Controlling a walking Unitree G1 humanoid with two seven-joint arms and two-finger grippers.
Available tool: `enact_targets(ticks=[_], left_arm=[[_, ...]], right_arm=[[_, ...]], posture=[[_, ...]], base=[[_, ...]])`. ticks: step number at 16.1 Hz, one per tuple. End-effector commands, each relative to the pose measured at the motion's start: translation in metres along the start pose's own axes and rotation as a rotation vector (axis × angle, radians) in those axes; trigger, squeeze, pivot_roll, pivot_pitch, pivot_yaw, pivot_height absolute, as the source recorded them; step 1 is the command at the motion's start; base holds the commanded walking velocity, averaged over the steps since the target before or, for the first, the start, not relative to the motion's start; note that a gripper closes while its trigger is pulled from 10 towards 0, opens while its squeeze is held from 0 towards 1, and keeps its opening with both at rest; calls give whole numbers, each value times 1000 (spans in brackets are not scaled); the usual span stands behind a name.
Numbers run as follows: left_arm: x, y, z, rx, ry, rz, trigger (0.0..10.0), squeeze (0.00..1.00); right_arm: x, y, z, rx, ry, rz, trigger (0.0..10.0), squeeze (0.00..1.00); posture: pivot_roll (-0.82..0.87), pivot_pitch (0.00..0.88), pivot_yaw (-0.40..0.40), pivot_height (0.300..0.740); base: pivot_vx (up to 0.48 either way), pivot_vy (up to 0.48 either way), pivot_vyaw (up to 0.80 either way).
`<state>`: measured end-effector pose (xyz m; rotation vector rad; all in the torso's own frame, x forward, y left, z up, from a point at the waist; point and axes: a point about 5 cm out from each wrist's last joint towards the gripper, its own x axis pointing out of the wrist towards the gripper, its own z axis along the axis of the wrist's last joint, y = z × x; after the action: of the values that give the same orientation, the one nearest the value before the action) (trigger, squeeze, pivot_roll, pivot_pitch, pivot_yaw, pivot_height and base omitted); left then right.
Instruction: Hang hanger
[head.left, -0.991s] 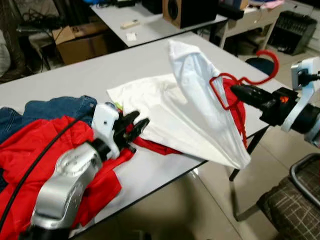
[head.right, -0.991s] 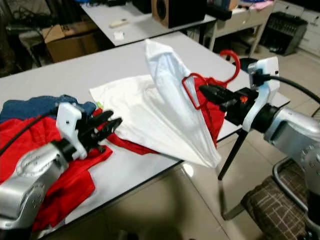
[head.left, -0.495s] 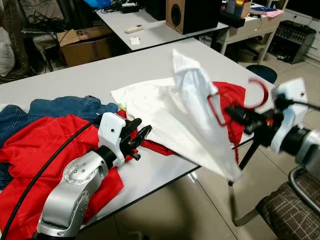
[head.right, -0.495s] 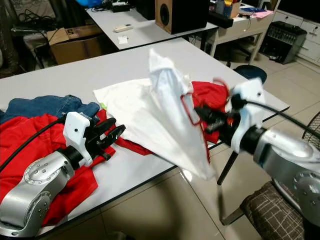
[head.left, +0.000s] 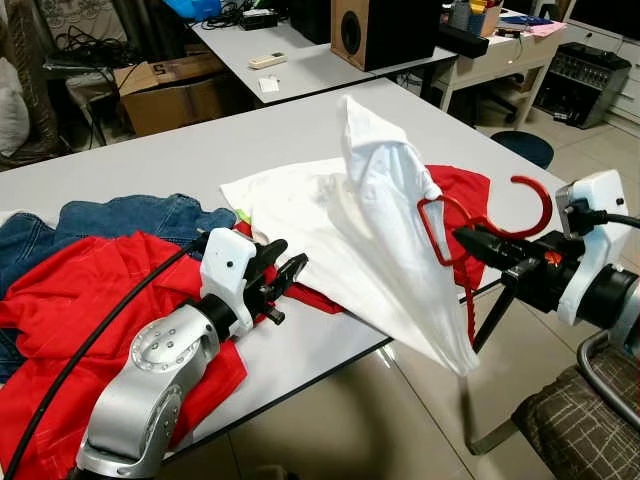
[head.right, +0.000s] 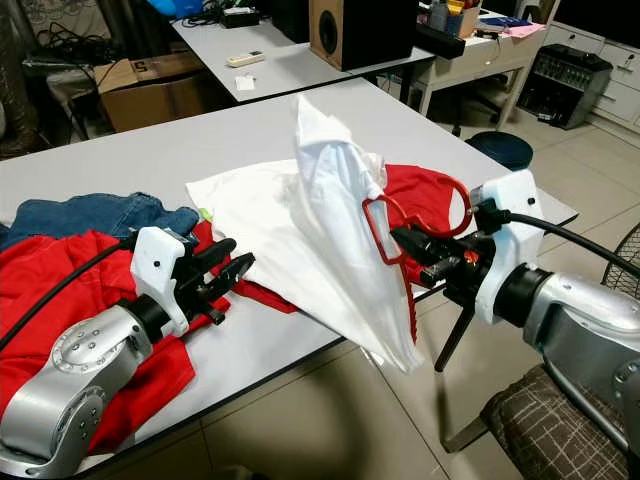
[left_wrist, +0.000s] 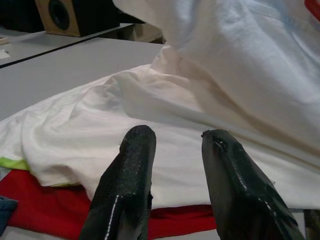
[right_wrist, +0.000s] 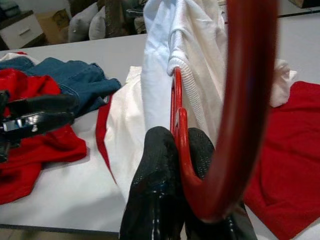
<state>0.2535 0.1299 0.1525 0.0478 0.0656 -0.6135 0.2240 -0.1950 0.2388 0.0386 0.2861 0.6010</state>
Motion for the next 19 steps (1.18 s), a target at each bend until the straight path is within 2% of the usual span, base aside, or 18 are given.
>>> enact_targets(ticks=[1,8,12,19], left_arm=[[-2,-2,2,19,-1,-3,10000,0],[-3,-4,1,24,2,-13,10000,0],[-2,-6,1,23,3,-12,10000,0],[-2,-7,1,23,7,-12,10000,0]], right_arm=[[-4,5,0,-3,6,19,10000,0],[-7,8,-6,5,32,23,10000,0],[-3,15,-14,33,37,31,10000,0],[-3,15,-22,53,56,12,10000,0]], posture=[[19,0,51,740],[21,0,49,740],[22,0,48,740],[20,0,47,740]], base=[[0,0,0],[0,0,0],[-328,0,0],[-305,0,0]])
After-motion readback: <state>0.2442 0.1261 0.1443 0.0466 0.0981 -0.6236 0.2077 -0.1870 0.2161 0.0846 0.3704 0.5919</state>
